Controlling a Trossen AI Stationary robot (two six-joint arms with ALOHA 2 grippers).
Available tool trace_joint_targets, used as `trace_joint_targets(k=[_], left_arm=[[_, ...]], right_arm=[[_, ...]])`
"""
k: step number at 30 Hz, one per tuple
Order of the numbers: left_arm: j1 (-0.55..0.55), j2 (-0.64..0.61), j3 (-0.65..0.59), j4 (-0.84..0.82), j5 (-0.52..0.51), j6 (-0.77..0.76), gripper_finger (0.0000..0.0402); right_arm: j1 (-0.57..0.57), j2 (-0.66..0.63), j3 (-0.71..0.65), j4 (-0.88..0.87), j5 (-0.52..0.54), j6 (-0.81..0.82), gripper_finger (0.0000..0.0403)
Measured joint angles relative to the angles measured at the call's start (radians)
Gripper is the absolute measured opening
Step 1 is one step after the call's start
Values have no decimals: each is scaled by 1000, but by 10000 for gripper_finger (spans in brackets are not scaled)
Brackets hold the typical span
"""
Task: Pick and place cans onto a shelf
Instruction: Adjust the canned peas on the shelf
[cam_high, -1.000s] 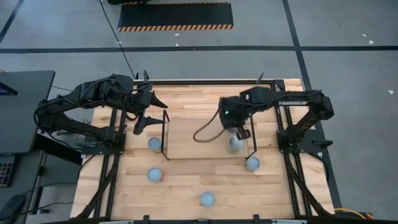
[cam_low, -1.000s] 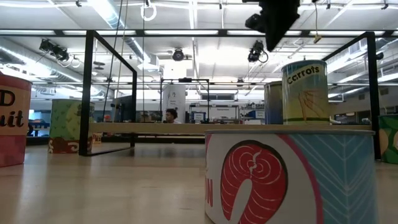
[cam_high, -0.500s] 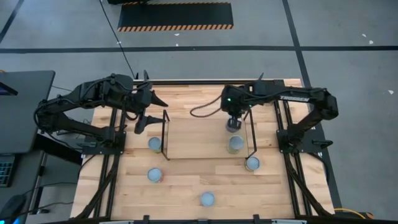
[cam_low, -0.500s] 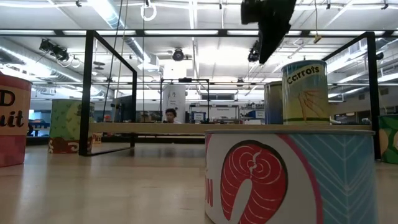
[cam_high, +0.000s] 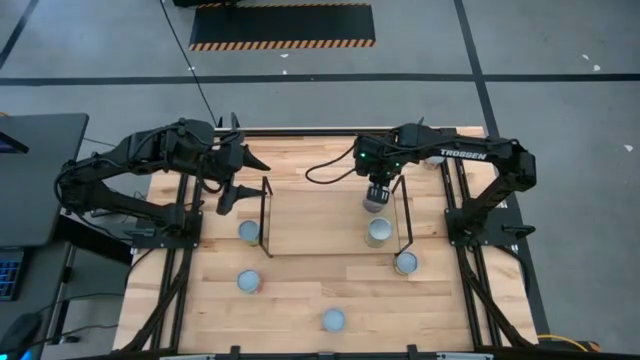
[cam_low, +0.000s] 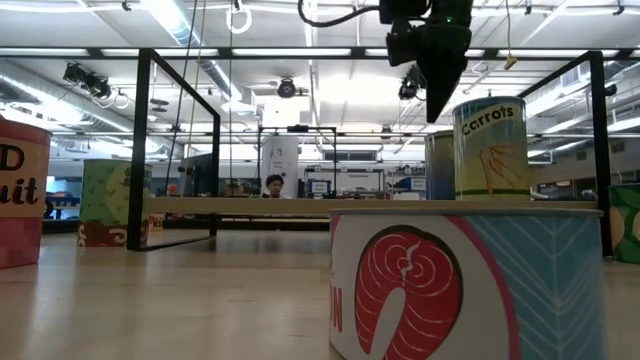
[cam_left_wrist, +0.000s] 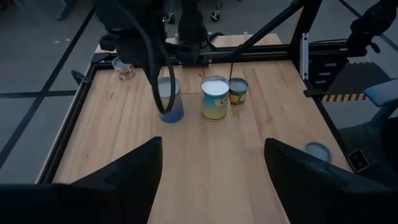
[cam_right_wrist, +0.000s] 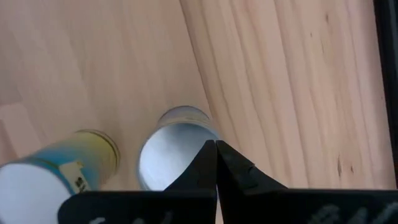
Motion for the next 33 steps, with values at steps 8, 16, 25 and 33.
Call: trace_joint_targets(k=[8, 16, 25, 33], left_arm=[[0, 0, 0, -6, 0, -6, 286], [0, 0, 0, -6, 0, -5, 286], [0, 0, 0, 0, -6, -3, 286], [0, 0, 0, 3, -13, -2, 286]], right_arm=[[-13, 0, -51, -1, -45, 6, 1], [0, 5, -79, 22, -113, 5, 1], [-2, -4, -145, 30, -79, 31, 1], [-15, -5, -147, 28, -47, 32, 1]])
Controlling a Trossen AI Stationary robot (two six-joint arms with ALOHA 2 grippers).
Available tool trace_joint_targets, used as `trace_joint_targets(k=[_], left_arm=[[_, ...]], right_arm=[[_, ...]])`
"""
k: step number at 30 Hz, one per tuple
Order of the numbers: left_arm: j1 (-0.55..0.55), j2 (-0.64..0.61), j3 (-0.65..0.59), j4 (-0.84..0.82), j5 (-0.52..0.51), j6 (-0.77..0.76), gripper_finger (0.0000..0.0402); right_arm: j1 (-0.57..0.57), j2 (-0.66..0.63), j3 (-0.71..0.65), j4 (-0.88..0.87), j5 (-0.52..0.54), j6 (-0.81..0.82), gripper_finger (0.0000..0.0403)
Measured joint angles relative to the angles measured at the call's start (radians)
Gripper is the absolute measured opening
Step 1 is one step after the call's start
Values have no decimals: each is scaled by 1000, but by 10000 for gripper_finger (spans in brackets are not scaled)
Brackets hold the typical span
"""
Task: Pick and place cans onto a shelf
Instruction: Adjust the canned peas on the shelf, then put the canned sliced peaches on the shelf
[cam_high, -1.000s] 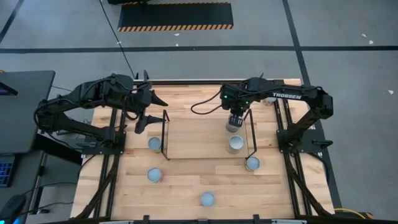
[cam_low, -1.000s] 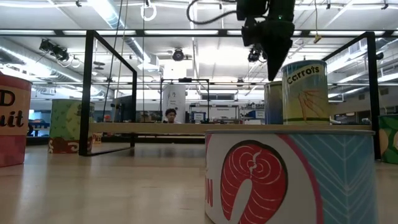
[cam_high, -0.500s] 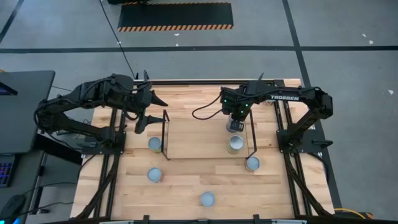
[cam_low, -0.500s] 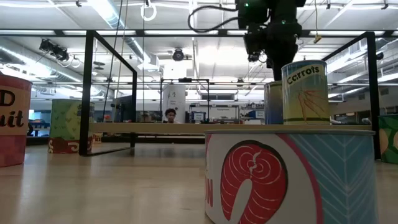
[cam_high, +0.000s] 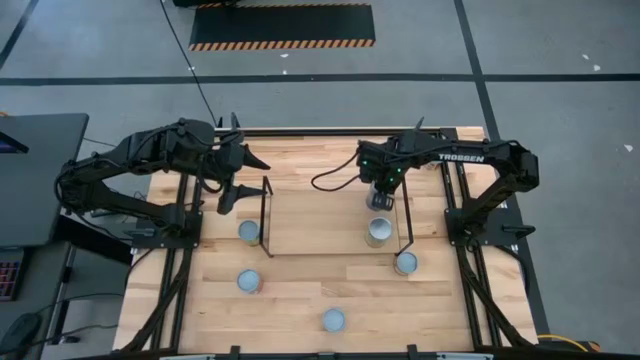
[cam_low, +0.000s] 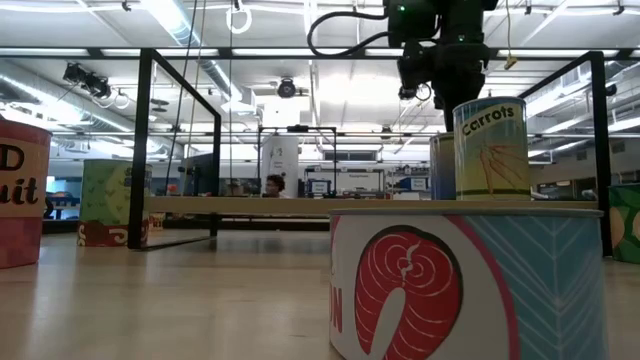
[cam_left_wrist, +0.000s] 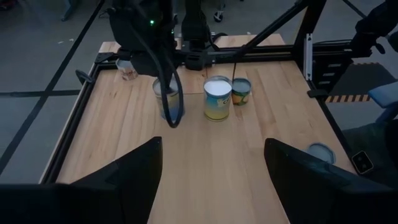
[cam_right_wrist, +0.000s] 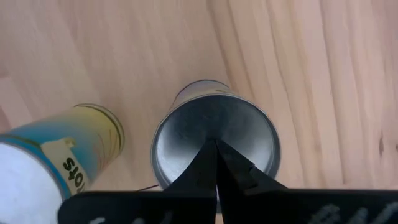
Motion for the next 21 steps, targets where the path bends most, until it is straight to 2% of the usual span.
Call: trace_joint_targets(k=[5, 12, 15, 21], left_arm=[[0, 0, 0, 0, -2, 23, 286], [0, 0, 0, 7, -17, 35, 286], [8, 0, 0, 15, -19, 91, 286], [9, -2, 0, 116, -18, 144, 286]], right_arm=[[-2, 2, 13, -2, 2, 0, 1], [1, 7, 118, -38, 3, 4, 1], [16, -3, 154, -52, 3, 3, 1], [85, -97, 141, 84, 67, 3, 1]])
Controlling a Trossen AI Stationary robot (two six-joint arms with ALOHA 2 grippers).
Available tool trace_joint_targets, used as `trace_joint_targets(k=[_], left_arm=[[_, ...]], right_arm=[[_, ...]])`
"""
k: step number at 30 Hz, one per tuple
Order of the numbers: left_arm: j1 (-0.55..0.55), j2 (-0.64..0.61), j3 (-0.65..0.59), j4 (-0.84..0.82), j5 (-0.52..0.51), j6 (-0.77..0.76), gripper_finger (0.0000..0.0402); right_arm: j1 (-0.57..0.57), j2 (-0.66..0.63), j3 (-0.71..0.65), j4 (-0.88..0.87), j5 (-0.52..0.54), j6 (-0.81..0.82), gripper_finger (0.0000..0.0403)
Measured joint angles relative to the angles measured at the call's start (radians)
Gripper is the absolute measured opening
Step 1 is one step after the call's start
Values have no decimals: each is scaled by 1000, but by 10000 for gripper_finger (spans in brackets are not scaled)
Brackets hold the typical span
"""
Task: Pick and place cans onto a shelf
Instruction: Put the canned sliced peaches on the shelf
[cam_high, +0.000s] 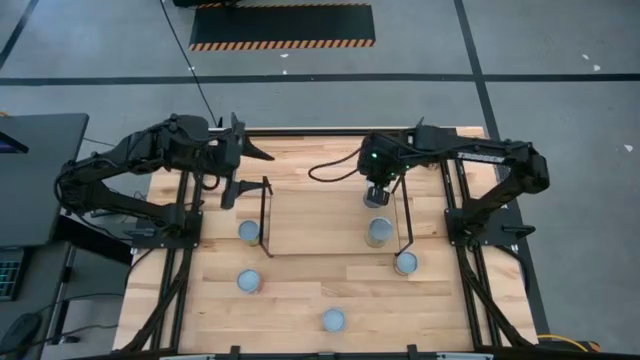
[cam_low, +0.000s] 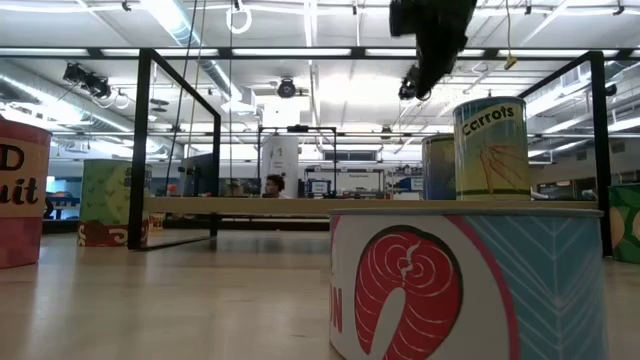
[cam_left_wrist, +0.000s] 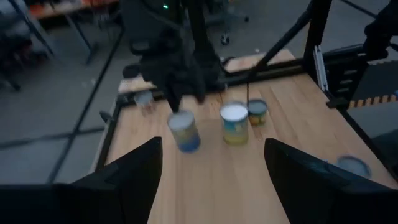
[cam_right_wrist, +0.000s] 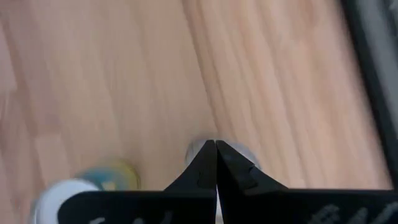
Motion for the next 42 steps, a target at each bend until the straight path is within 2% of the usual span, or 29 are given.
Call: trace_joint_targets(k=[4, 11, 16, 22, 27, 31, 36, 40, 42], left_arm=[[11, 0, 0, 76, -23, 10, 286], [50, 0, 0, 95, -25, -41, 286], [77, 0, 0, 90, -77, -43, 286], [98, 0, 0, 89, -132, -42, 286], [100, 0, 0, 89, -133, -42, 286], [100, 2, 0, 88, -133, -43, 286], [100, 2, 0, 92, -133, -43, 286], [100, 2, 0, 103, -133, -43, 286], [100, 2, 0, 101, -133, -43, 286]], right_arm=[[79, -52, -30, 104, 40, 20, 1], [287, -69, -37, 150, 155, 123, 1], [410, -52, -37, 164, 170, 259, 1], [621, -58, -34, 175, 186, 313, 1], [813, -57, -33, 155, 185, 468, 4], [942, -34, -33, 123, 191, 686, 12], [1051, 54, -36, 43, 204, 1031, 50], [1091, 143, -38, -95, 151, 1222, 110], [1121, 173, -38, -118, 190, 1298, 144]])
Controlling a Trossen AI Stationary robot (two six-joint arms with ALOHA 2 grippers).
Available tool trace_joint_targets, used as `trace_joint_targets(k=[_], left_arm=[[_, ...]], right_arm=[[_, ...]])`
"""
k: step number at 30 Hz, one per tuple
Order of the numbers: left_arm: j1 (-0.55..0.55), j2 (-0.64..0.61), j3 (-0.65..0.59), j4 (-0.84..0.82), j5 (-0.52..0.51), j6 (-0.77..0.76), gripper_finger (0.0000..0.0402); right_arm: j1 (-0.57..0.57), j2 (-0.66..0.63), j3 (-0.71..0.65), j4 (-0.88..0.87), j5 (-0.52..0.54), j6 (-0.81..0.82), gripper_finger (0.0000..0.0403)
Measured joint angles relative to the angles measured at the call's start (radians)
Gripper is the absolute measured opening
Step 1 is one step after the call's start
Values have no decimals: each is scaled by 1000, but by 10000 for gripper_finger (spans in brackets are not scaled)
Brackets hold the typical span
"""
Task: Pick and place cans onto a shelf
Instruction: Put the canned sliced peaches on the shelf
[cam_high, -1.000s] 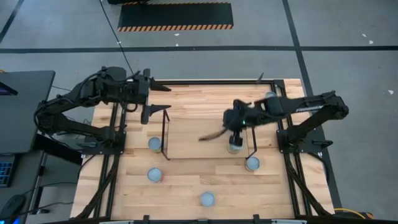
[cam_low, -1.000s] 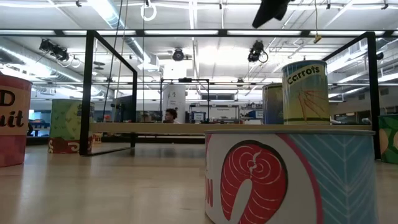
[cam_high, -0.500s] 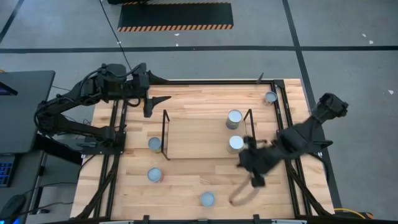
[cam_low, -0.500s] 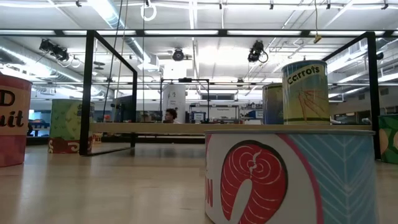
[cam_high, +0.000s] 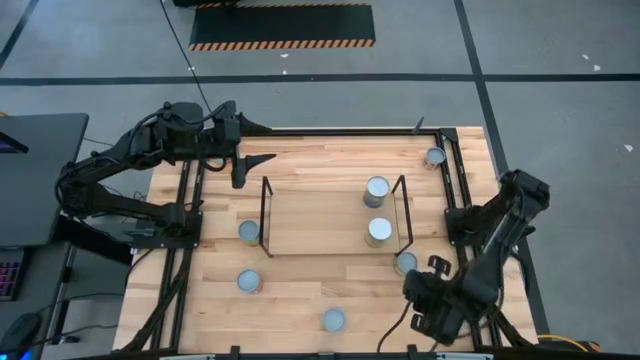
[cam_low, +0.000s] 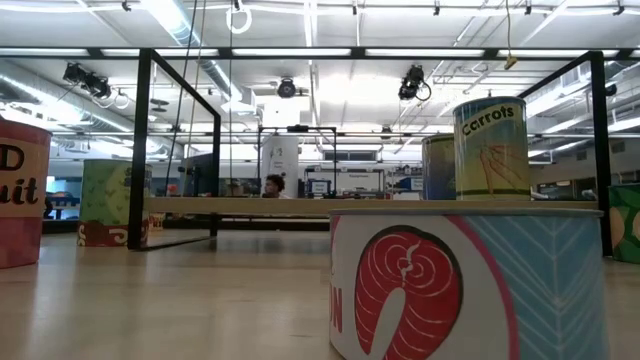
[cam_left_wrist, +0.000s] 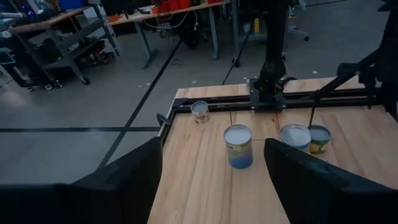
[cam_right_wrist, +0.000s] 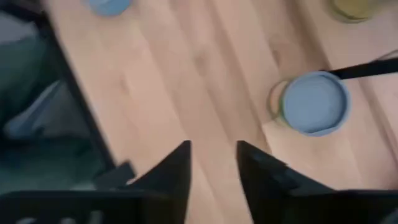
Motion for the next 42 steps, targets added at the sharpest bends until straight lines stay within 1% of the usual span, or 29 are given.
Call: trace_joint_targets(k=[3, 6, 9, 12, 15, 17, 20, 22, 28, 30, 34, 36, 42], left_arm=[[0, 0, 0, -7, 0, -9, 286], [0, 0, 0, -7, 0, -19, 286], [0, 0, 0, -6, 0, -19, 286], [0, 0, 0, -5, 0, -19, 286], [0, 0, 0, -6, 0, -19, 286], [0, 0, 0, -6, 0, -19, 286], [0, 0, 0, -6, 0, -20, 286], [0, 0, 0, -6, 0, -20, 286], [0, 0, 0, -6, 0, -20, 286], [0, 0, 0, -6, 0, -20, 286], [0, 0, 0, -6, 0, -20, 286], [0, 0, 0, -6, 0, -20, 286], [0, 0, 0, -6, 0, -20, 286]], right_arm=[[62, 24, 0, -30, 101, 112, 198], [109, 33, -28, -82, 137, 254, 255], [142, 8, -105, -85, 178, 373, 309], [152, -11, -196, -70, 237, 400, 354], [148, -19, -308, -12, 244, 387, 388], [141, -20, -373, 49, 242, 363, 397], [127, -20, -447, 117, 255, 317, 393], [117, -28, -472, 155, 274, 275, 392], [91, -111, -548, 182, 322, 225, 399], [80, -149, -604, 257, 322, 196, 399], [43, -227, -725, 508, 310, 80, 399], [18, -252, -769, 592, 309, 25, 399], [-46, -261, -812, 654, 305, -84, 397]])
